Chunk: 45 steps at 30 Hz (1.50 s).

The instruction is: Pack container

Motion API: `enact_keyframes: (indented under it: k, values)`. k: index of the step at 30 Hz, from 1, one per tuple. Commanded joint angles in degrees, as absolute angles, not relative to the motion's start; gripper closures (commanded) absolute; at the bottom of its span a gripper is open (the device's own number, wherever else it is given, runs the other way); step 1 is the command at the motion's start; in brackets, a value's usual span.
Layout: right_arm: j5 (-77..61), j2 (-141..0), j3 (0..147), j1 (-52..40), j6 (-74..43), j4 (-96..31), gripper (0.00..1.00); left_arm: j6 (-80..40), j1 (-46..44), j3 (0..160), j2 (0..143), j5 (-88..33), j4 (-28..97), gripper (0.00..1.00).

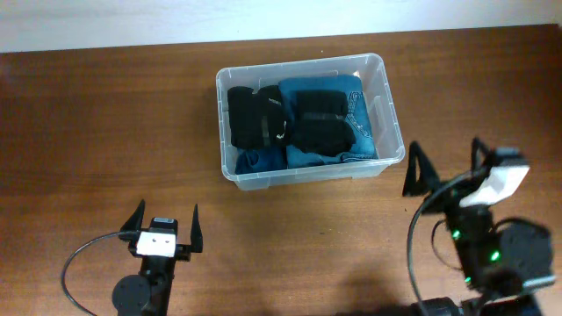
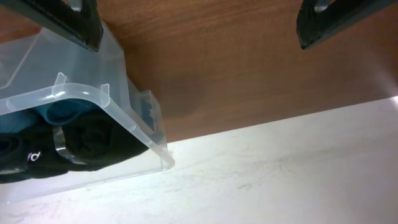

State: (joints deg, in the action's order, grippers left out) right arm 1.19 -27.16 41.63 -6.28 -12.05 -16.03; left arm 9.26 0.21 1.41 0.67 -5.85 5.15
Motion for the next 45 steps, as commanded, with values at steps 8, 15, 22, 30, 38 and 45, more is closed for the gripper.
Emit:
enact_keyframes:
  k: [8,15,22,30,38,45]
  values:
    - [0.7,-6.8,15.9,-6.6,-12.5,-10.4,0.02,10.0,0.5,1.1,0.3,-6.7,5.1,0.01]
    - [0.3,-0.2,7.5,-3.8,-12.5,-10.0,0.02,10.0,0.5,1.1,0.3,-6.7,5.1,0.01]
    - [0.4,-0.2,4.1,-1.8,-12.5,-8.4,0.02,10.0,0.5,1.1,0.3,-6.7,5.1,0.01]
    - [0.6,-0.2,0.3,-1.8,-12.2,-3.2,0.02,10.0,0.5,1.1,0.3,-6.7,5.1,0.01]
    - [-4.5,-0.2,0.3,-1.8,-1.7,-4.1,0.02,10.0,0.5,1.1,0.3,-6.7,5.1,0.01]
    - [-4.5,-0.2,0.3,-1.8,-1.7,-4.2,0.02,10.0,0.5,1.1,0.3,-6.7,5.1,0.01]
